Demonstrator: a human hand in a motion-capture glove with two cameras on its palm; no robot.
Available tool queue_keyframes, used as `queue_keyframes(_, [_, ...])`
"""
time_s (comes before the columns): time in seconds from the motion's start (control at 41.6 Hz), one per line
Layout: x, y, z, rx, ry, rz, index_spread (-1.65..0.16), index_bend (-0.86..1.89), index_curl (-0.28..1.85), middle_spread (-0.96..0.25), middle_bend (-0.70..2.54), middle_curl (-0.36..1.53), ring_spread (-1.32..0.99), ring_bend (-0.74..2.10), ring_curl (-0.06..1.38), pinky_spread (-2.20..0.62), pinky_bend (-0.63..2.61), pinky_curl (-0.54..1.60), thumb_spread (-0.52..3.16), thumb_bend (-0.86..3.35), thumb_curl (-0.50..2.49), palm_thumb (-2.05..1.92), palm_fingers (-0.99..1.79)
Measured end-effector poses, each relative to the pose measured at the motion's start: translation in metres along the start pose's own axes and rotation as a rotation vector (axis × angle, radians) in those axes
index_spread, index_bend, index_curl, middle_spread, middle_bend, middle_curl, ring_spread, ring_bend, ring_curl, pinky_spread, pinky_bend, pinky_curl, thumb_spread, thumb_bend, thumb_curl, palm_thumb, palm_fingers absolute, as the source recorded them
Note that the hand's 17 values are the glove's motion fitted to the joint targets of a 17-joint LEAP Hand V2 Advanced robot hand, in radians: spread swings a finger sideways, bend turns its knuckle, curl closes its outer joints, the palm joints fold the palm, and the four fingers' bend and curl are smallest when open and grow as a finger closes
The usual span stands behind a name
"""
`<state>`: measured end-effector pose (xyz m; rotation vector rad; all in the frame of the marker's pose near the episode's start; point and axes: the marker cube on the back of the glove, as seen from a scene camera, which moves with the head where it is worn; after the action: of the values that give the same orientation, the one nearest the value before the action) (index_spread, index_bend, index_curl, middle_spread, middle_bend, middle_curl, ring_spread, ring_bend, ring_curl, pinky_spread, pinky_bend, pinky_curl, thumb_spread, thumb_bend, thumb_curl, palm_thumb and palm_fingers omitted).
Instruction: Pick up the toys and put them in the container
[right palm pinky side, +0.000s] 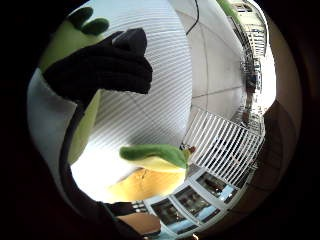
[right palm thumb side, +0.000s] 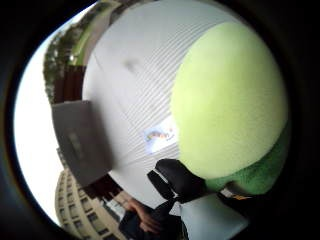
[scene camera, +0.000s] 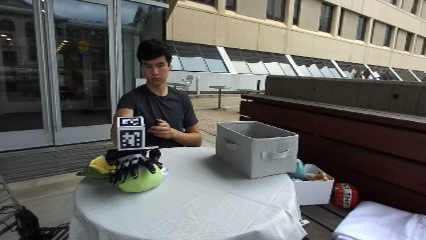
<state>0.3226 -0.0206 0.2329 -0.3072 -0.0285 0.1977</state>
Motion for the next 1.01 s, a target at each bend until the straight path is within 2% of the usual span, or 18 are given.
queue_keyframes(0.12, [0.007,-0.002,0.008,-0.044,0.016,0.013,-0.32,0.09,0.16,-0.06,0.11,0.33,-0.01,0.49,0.29,-0.05,1.39,0.42,1.08,0.15,0.34,0.36,-0.04])
queue_keyframes(0.24, [0.013,0.002,0.016,-0.044,0.010,0.014,-0.33,0.07,0.13,-0.06,0.10,0.30,-0.08,0.77,0.35,-0.24,1.53,0.43,1.13,0.26,0.39,0.57,0.23])
queue_keyframes(0.36, [0.014,0.007,0.018,-0.021,0.006,0.019,-0.33,0.12,0.13,-0.08,0.17,0.29,-0.21,1.02,0.41,-0.36,1.45,0.39,1.14,0.32,0.44,0.69,0.45])
queue_keyframes(0.384, [0.013,0.008,0.018,-0.015,0.004,0.024,-0.33,0.09,0.12,-0.07,0.12,0.27,-0.20,1.00,0.41,-0.37,1.50,0.41,1.15,0.30,0.44,0.67,0.37])
queue_keyframes(0.408, [0.012,0.008,0.017,-0.008,0.003,0.029,-0.34,0.12,0.14,-0.09,0.19,0.30,-0.23,1.05,0.44,-0.39,1.44,0.39,1.14,0.32,0.45,0.70,0.46])
queue_keyframes(0.553, [0.011,0.010,0.017,0.076,-0.013,0.058,-0.34,0.19,0.15,-0.20,0.39,0.36,-0.36,1.08,0.43,-0.46,1.27,0.33,1.07,0.46,0.55,0.94,0.86])
queue_keyframes(0.649, [0.012,0.008,0.014,0.153,-0.048,0.074,-0.33,0.20,0.16,-0.26,0.48,0.40,-0.38,1.14,0.44,-0.50,1.11,0.29,1.11,0.54,0.58,1.01,1.08])
queue_keyframes(0.721, [0.012,0.009,0.010,0.196,-0.062,0.078,-0.32,0.30,0.21,-0.29,0.69,0.48,-0.37,1.18,0.46,-0.51,0.91,0.26,1.19,0.62,0.61,1.05,1.30])
queue_keyframes(0.745, [0.012,0.008,0.008,0.210,-0.061,0.078,-0.32,0.22,0.19,-0.30,0.55,0.44,-0.38,1.17,0.46,-0.53,1.02,0.30,1.16,0.60,0.61,1.03,1.09])
queue_keyframes(0.769, [0.012,0.007,0.005,0.227,-0.059,0.076,-0.31,0.35,0.25,-0.30,0.73,0.50,-0.37,1.17,0.47,-0.52,0.86,0.24,1.19,0.64,0.63,1.07,1.34])
queue_keyframes(0.913, [0.011,-0.009,-0.016,0.475,-0.029,-0.015,-0.28,0.49,0.31,-0.31,0.85,0.55,-0.36,1.17,0.47,-0.52,0.78,0.25,1.00,0.55,0.67,0.98,1.31])
queue_keyframes(1.009, [0.007,-0.003,-0.034,0.467,-0.041,0.011,-0.26,0.57,0.36,-0.32,0.83,0.55,-0.37,1.16,0.47,-0.50,0.81,0.28,0.80,0.39,0.69,0.81,1.25])
